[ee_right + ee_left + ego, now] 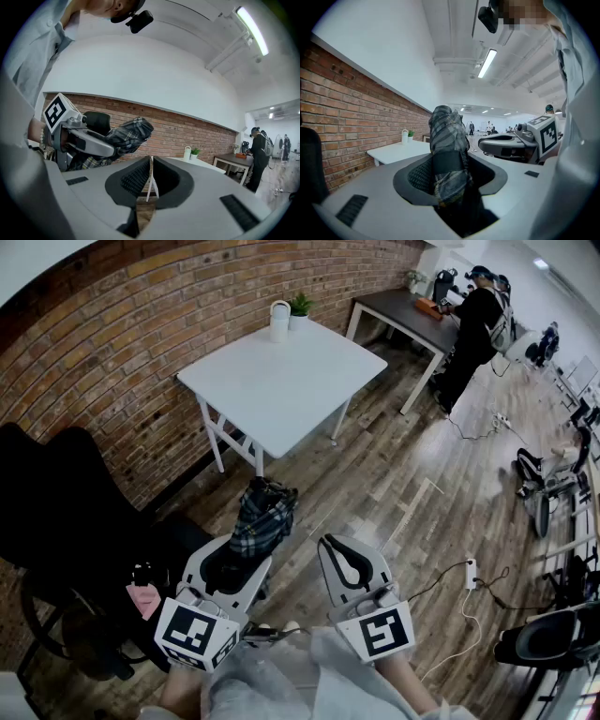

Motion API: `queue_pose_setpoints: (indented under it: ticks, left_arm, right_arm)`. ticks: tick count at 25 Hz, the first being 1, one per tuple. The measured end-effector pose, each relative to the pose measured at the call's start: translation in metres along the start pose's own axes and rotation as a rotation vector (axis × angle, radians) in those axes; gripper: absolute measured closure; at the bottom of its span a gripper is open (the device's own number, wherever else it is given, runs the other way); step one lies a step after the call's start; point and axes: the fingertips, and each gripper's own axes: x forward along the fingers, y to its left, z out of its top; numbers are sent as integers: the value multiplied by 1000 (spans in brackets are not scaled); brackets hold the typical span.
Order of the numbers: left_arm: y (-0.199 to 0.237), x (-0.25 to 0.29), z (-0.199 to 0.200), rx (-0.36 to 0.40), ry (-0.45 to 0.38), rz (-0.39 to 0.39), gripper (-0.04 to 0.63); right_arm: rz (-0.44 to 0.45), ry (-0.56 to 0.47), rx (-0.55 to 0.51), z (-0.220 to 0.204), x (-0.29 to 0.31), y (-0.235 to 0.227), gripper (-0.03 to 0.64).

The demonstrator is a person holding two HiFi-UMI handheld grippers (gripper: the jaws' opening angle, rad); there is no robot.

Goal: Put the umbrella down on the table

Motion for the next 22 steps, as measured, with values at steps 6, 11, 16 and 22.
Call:
queue_pose_setpoints:
  ticks: [6, 11, 16, 22]
  left_arm:
    - [0, 1, -4, 0, 2, 0, 366]
    - [-2, 2, -4, 2, 1, 2, 365]
    - [-2, 3, -4, -2, -1, 15, 365]
    - [-8, 10, 2, -12, -9, 50, 367]
  right_arm:
    - [0, -3, 0, -4, 0, 0, 561]
    - [0, 0, 4, -5, -2, -1, 561]
    - [2, -13, 36, -4, -3, -5, 561]
    - [31, -39, 12, -1, -9, -16, 561]
